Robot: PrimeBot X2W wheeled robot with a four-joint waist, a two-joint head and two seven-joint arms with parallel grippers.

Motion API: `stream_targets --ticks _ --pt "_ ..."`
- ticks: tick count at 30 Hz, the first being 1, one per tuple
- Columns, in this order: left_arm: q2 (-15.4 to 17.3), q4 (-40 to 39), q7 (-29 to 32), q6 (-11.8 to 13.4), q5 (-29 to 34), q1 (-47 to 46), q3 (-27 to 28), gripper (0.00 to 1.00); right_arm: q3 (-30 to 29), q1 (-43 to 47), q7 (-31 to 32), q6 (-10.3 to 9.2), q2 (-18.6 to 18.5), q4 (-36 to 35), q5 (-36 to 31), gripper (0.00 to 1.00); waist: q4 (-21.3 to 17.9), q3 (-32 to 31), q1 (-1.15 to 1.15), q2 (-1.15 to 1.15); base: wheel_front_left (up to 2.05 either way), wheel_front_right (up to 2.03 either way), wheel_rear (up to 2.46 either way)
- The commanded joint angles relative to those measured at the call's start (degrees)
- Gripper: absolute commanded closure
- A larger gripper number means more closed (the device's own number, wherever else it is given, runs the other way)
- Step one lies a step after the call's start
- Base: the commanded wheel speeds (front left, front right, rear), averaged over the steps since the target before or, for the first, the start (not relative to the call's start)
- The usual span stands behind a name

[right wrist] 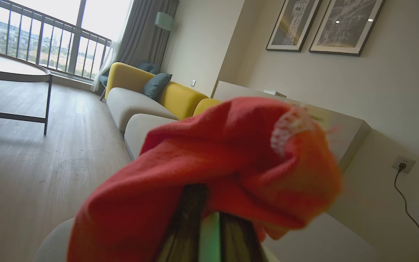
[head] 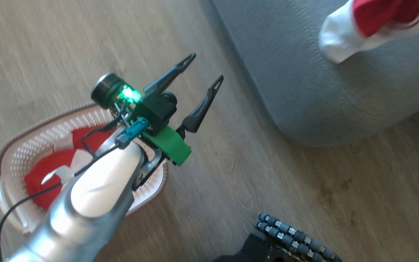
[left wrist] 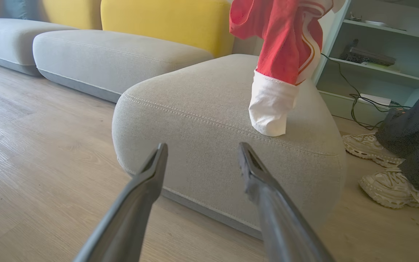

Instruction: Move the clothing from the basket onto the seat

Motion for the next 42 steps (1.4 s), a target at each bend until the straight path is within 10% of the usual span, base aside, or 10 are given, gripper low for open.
stream_targets --ticks 1,13,27,28,29,30,31,42 --pt "0.93 -2.18 -0.24 -0.36 0.54 -2.23 0.95 0.0 -1.14 -2.76 -0.28 0.4 -2.47 -0.45 -0.32 1.0 2.81 3.79 -0.02 0.0 0.0 0.0 0.0" --pt "1.91 -2.68 -0.24 -0.36 0.73 -6.43 -2.64 0.0 -15.74 -18.45 -0.28 0.4 -11.29 12.78 -7.24 1.0 9.38 13.37 -0.02 0.0 0.0 0.0 0.0" --pt "0.3 -3.98 -0.24 -0.17 1.36 -7.28 -1.83 0.0 -17.13 -13.98 -0.28 0.4 -5.72 34.82 -6.08 1.0 13.06 15.88 -0.02 0.0 0.0 0.0 0.0" --pt "0.29 -3.92 -0.24 -0.17 1.36 -7.1 -1.66 0.0 -16.65 -13.23 -0.28 0.4 -5.19 34.8 -5.03 0.95 12.97 15.69 -0.02 0.0 0.0 0.0 0.0" --pt "0.26 -3.87 -0.24 -0.17 1.38 -6.91 -1.52 0.0 -16.06 -12.34 -0.28 0.4 -4.76 34.47 -4.21 0.63 12.9 15.5 -0.02 0.0 0.0 0.0 0.0" --pt "0.22 -3.77 -0.24 -0.17 1.39 -6.7 -1.37 0.0 -15.0 -11.27 -0.28 0.4 -4.31 34.23 -3.67 0.08 12.81 15.23 -0.02 0.0 0.0 0.0 0.0" --pt "0.14 -3.65 -0.24 -0.17 1.37 -6.51 -1.23 0.0 -14.71 -10.12 -0.28 0.4 -4.01 33.56 -2.59 0.0 12.73 14.96 -0.02 0.0 0.0 0.0 0.0" --pt "-0.84 -2.02 -0.24 -0.23 0.61 -3.92 1.31 0.0 -6.12 5.84 -0.28 0.4 -3.06 23.42 3.66 0.0 12.09 9.53 -0.02 0.0 0.0 0.0 0.0"
